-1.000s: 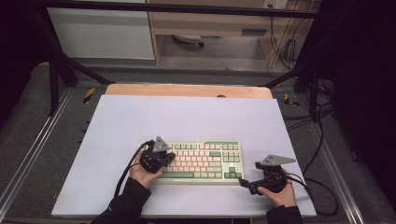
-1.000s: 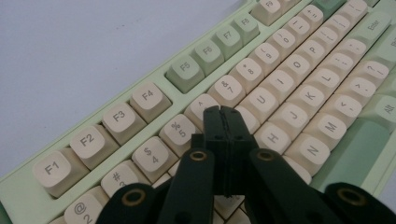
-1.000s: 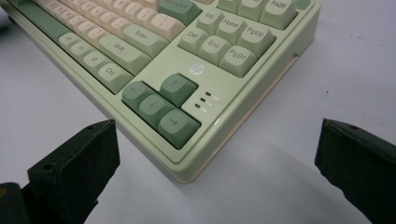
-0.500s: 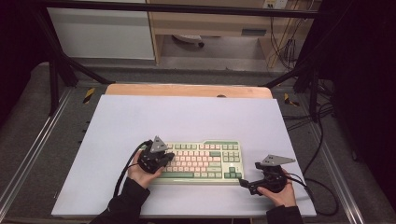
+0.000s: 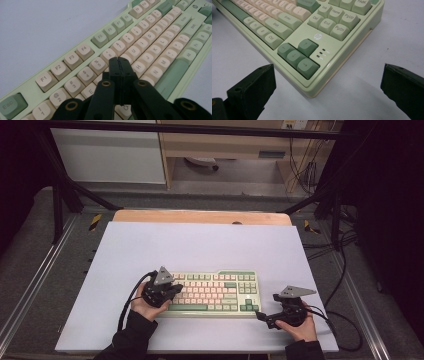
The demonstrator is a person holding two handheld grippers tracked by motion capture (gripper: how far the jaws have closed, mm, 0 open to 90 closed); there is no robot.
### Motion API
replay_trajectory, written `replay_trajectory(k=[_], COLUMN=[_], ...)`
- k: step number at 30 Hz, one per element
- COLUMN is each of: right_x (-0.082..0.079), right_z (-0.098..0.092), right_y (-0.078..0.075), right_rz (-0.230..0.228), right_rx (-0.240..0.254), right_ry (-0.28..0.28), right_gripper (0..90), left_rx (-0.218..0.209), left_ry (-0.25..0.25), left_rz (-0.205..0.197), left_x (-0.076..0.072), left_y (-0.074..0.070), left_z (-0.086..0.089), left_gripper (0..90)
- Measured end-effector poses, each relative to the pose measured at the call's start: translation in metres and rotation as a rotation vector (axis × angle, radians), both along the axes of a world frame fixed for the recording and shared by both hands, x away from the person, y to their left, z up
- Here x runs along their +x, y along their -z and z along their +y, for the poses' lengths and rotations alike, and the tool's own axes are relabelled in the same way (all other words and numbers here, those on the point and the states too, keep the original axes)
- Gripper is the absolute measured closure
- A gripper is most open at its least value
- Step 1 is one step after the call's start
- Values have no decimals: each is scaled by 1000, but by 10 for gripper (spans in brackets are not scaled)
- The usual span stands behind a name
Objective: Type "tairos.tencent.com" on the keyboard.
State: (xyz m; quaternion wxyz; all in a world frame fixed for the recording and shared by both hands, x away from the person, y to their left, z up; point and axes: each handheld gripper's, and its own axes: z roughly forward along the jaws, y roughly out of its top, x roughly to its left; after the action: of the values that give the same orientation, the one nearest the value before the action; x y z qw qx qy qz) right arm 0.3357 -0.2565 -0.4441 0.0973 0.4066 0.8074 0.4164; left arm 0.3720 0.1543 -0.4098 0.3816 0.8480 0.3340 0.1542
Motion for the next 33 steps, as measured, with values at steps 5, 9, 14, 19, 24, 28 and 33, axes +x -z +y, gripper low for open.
replay_trajectory(k=[5,9,14,19,24,28,33], right_x=[0,0,0,0,0,0,0], right_z=[0,0,0,0,0,0,0], right_y=[0,0,0,0,0,0,1], right_rz=[1,1,1,0,0,-1,0], right_rx=[2,0,4,0,-1,0,-2], right_ry=[2,-1,1,-1,-1,0,-1], right_gripper=[5,5,5,5,5,5,5], left_rx=[4,3,0,3,2,7,11], left_ry=[-2,-7,-14,-33,-52,-63,-74], left_rz=[-1,-1,3,12,15,21,26], left_x=[-3,-5,-7,-7,-9,-10,-10], left_y=[-1,-2,-2,0,2,5,8], left_z=[5,10,18,27,37,43,49], left_gripper=[899,899,899,899,899,899,899])
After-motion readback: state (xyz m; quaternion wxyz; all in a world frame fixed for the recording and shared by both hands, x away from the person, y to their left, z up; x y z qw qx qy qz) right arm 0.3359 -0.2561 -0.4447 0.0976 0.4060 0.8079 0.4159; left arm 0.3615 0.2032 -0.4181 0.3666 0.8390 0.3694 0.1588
